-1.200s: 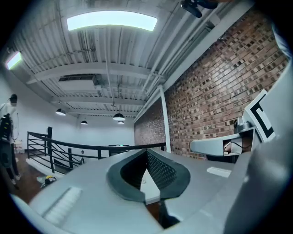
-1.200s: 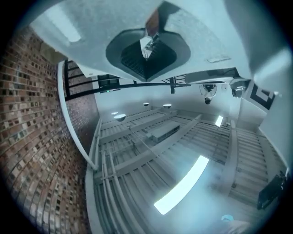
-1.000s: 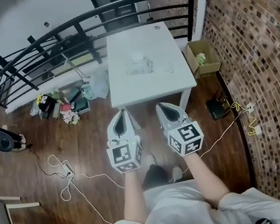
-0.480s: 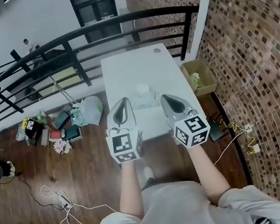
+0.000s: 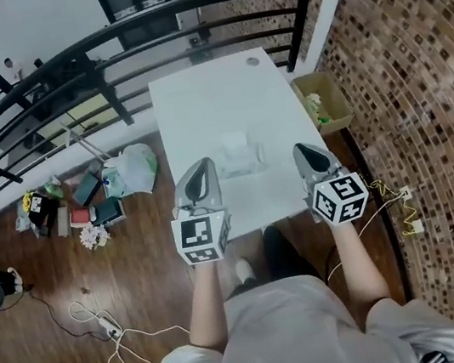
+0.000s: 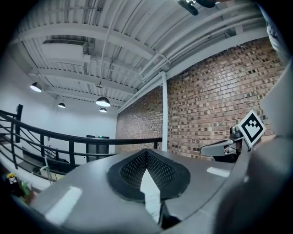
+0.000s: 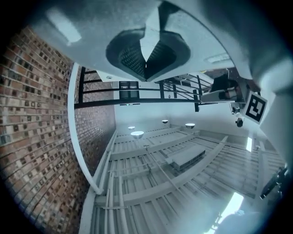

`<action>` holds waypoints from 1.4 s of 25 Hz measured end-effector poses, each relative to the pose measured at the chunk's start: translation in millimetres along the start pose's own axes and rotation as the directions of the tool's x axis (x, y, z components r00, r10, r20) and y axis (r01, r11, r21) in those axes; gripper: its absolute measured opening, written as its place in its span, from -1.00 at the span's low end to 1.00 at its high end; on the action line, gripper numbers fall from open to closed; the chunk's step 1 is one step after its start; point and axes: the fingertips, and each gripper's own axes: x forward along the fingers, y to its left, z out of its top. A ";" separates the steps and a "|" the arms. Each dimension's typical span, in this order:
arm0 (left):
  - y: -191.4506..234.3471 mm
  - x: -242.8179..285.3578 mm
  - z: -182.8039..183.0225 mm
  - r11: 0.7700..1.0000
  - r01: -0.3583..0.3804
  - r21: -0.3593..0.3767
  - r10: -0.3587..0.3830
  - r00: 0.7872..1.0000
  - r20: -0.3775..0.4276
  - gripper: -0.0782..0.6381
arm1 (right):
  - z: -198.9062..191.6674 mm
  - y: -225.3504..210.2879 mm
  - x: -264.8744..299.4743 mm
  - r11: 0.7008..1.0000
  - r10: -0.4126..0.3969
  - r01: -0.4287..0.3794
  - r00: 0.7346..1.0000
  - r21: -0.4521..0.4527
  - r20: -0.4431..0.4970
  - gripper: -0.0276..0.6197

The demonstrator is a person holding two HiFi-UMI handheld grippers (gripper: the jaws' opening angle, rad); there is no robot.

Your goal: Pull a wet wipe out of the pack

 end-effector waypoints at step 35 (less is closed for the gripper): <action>45.3 63.6 -166.6 0.996 -0.044 -0.076 0.020 0.956 -0.293 -0.74 | -121.4 52.6 185.3 -0.304 0.356 -0.882 0.245 -0.360 -0.902 -0.21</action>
